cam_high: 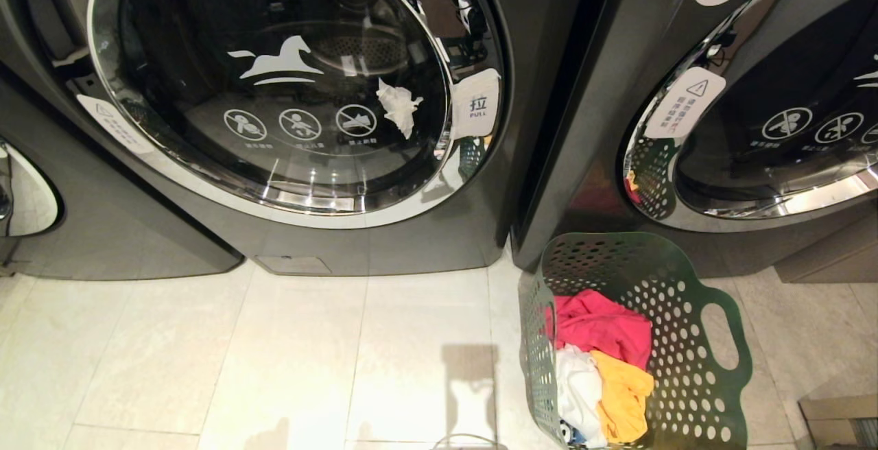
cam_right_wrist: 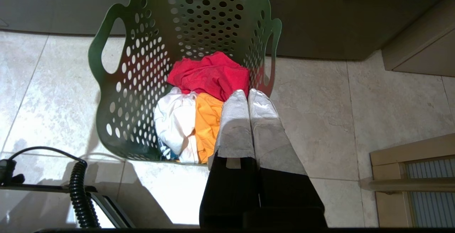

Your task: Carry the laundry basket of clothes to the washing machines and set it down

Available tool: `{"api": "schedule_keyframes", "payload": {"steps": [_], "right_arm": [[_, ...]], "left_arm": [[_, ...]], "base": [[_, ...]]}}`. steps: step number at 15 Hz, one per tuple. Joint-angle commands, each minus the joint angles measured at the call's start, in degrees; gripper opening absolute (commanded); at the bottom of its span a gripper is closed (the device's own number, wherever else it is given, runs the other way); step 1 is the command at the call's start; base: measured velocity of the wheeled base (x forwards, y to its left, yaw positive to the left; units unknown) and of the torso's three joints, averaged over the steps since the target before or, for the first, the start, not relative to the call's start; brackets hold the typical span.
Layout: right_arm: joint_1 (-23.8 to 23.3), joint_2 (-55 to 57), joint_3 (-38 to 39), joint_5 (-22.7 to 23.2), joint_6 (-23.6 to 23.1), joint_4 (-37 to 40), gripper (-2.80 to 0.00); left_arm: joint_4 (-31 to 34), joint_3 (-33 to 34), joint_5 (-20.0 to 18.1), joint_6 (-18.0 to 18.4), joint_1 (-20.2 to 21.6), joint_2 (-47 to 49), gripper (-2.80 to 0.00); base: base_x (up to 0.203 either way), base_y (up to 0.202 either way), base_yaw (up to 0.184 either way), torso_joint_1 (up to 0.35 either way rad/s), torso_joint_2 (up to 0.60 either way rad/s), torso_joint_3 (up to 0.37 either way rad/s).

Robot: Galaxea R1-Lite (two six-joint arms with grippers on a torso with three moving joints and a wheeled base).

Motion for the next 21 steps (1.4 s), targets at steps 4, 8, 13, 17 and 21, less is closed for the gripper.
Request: {"api": "schedule_keyframes", "payload": {"steps": [4, 8, 13, 17, 21], "right_arm": [[0.0, 0.1, 0.0, 0.0, 0.0, 0.0, -2.8], [0.0, 0.1, 0.0, 0.0, 0.0, 0.0, -2.8], [0.0, 0.1, 0.0, 0.0, 0.0, 0.0, -2.8], [0.0, 0.1, 0.0, 0.0, 0.0, 0.0, -2.8], [0.0, 0.1, 0.0, 0.0, 0.0, 0.0, -2.8]], "left_arm": [[0.0, 0.0, 0.0, 0.0, 0.0, 0.1, -2.8], [0.0, 0.0, 0.0, 0.0, 0.0, 0.1, -2.8], [0.0, 0.0, 0.0, 0.0, 0.0, 0.1, -2.8], [0.0, 0.0, 0.0, 0.0, 0.0, 0.1, -2.8], [0.0, 0.0, 0.0, 0.0, 0.0, 0.1, -2.8]], "base": [[0.0, 0.0, 0.0, 0.0, 0.0, 0.0], [0.0, 0.0, 0.0, 0.0, 0.0, 0.0], [0.0, 0.0, 0.0, 0.0, 0.0, 0.0], [0.0, 0.0, 0.0, 0.0, 0.0, 0.0], [0.0, 0.0, 0.0, 0.0, 0.0, 0.0]]}}
